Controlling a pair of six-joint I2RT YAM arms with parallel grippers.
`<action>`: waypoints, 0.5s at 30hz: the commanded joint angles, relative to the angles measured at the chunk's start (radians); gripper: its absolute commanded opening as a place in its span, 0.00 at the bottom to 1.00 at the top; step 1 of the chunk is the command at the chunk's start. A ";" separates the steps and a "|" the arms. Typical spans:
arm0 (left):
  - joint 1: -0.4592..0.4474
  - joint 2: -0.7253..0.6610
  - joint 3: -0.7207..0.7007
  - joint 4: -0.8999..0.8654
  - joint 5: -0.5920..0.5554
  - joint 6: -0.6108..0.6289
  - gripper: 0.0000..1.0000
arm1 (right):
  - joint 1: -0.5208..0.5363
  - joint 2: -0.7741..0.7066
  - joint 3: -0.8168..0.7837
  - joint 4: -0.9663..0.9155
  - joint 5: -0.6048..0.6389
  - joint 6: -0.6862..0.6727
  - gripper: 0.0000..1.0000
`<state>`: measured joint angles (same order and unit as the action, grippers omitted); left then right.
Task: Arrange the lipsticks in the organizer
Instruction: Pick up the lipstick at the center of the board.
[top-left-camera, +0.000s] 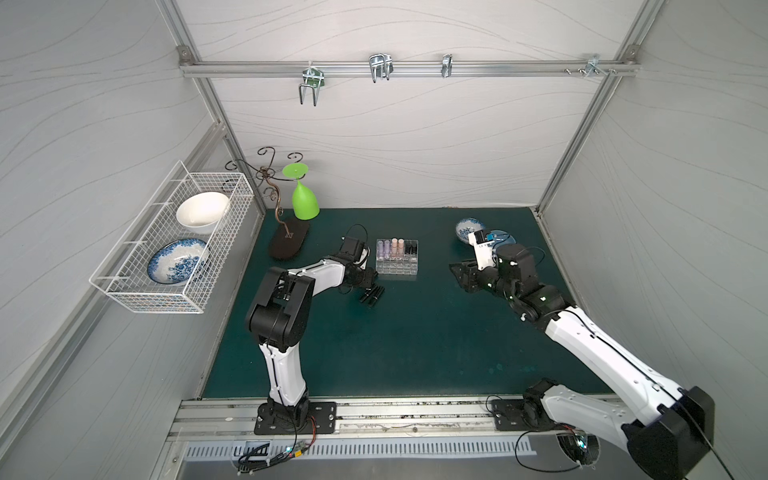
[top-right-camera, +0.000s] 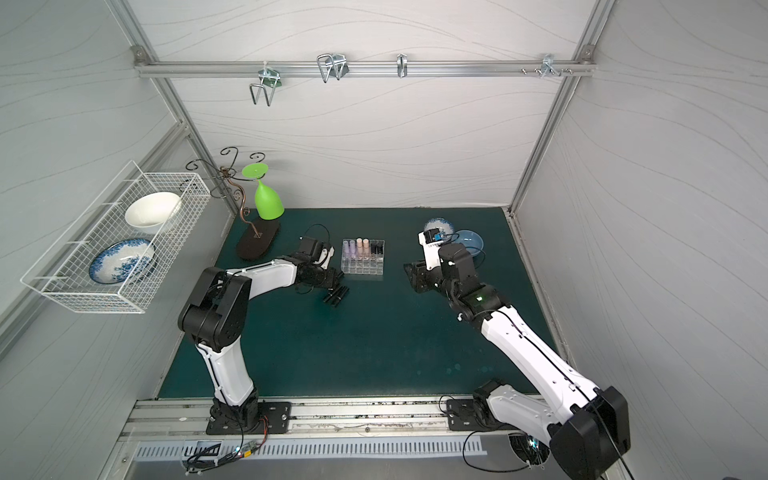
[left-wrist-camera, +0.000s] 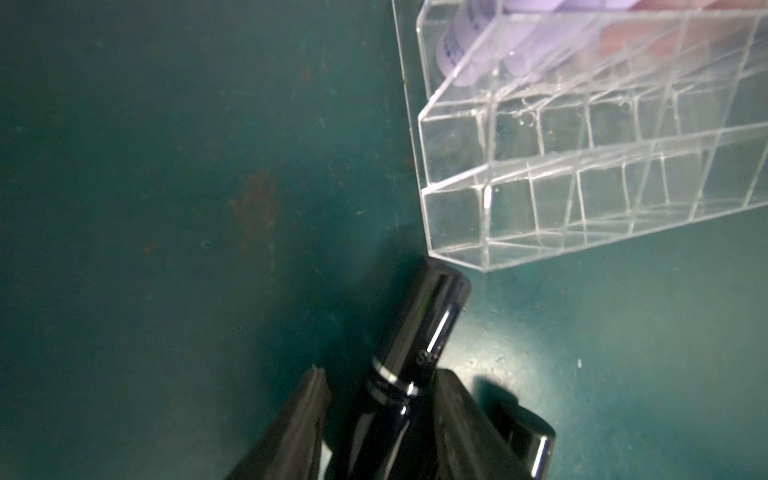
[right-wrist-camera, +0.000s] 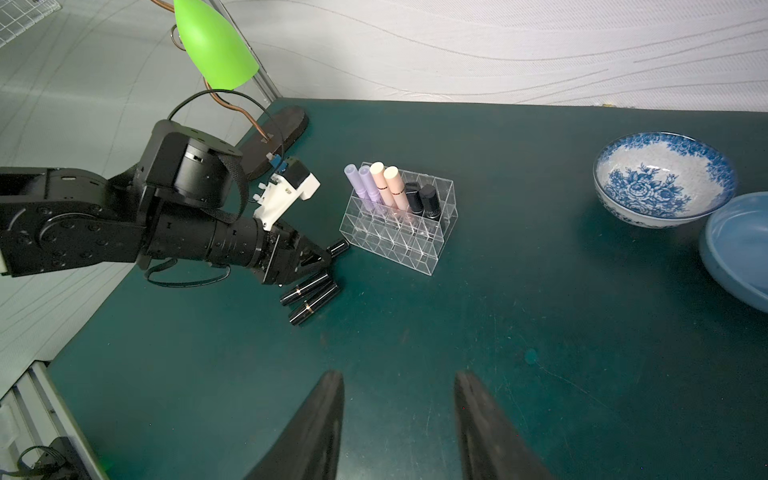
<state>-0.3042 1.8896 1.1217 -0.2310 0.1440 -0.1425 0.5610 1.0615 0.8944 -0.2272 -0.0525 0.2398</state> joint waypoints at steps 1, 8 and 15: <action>0.015 0.037 0.020 0.017 -0.015 -0.003 0.45 | 0.000 -0.024 -0.006 -0.015 -0.010 0.008 0.47; 0.024 0.044 0.018 0.012 -0.024 -0.007 0.32 | 0.000 -0.022 -0.003 -0.020 -0.012 0.005 0.47; 0.024 0.028 0.006 0.002 -0.038 -0.023 0.28 | -0.001 -0.024 -0.001 -0.024 -0.016 0.006 0.46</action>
<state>-0.2878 1.8984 1.1221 -0.2157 0.1284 -0.1562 0.5610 1.0569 0.8944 -0.2340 -0.0601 0.2398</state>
